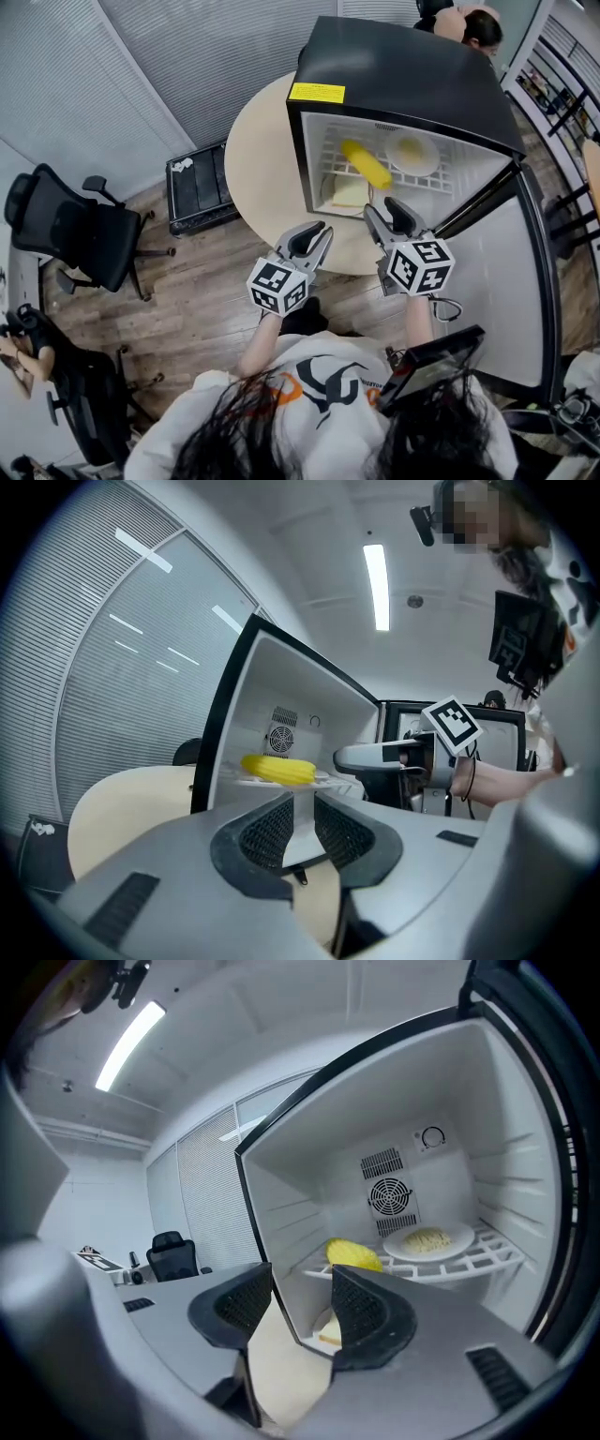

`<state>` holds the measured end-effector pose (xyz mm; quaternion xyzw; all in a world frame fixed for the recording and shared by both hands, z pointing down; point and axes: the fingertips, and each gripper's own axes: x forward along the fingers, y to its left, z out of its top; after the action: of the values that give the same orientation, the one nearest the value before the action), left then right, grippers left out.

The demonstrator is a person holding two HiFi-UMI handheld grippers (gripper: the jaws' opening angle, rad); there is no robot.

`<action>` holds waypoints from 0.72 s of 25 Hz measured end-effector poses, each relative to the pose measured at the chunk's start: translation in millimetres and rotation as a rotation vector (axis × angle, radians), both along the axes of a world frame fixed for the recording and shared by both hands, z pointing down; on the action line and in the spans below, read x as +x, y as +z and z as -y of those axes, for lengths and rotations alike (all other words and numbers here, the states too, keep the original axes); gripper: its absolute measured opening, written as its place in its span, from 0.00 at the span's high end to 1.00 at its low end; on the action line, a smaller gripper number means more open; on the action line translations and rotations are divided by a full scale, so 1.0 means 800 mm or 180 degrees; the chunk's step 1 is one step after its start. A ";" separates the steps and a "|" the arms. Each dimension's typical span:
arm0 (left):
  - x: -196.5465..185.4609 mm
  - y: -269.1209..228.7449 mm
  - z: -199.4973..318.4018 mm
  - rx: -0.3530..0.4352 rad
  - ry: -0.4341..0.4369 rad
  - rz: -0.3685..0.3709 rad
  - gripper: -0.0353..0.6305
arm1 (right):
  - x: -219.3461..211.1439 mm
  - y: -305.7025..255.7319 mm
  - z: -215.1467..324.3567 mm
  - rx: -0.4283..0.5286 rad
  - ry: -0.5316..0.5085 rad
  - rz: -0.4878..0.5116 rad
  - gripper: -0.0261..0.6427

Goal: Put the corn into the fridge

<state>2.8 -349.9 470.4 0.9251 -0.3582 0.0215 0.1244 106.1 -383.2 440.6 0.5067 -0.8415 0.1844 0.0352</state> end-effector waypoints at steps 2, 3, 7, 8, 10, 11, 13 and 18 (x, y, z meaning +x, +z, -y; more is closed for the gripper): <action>0.006 0.000 -0.013 -0.0006 -0.0015 0.0009 0.83 | 0.000 0.006 -0.015 -0.0027 -0.0024 0.0057 0.67; 0.009 0.000 -0.021 -0.0008 -0.0023 0.0014 0.83 | -0.001 0.008 -0.023 -0.0036 -0.0044 0.0082 0.69; 0.021 0.003 -0.053 -0.0025 -0.0066 0.0032 0.83 | -0.009 0.021 -0.062 -0.0086 -0.0174 0.0105 0.72; 0.024 0.004 -0.062 -0.0037 -0.0080 0.0037 0.83 | -0.013 0.025 -0.072 -0.0108 -0.0217 0.0098 0.74; 0.028 0.008 -0.081 -0.0071 -0.0108 0.0053 0.83 | -0.018 0.034 -0.094 -0.0156 -0.0299 0.0089 0.76; 0.031 0.011 -0.090 -0.0090 -0.0118 0.0064 0.83 | -0.020 0.038 -0.104 -0.0176 -0.0334 0.0090 0.77; 0.036 0.016 -0.107 -0.0125 -0.0136 0.0084 0.83 | -0.021 0.044 -0.120 -0.0202 -0.0387 0.0102 0.79; 0.035 0.025 -0.141 -0.0199 -0.0220 0.0145 0.83 | -0.024 0.048 -0.149 -0.0215 -0.0477 0.0137 0.82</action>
<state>31.1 -237.1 490.6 0.9070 -0.3919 0.0494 0.1458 86.9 -263.9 479.0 0.4368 -0.8709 0.2203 0.0478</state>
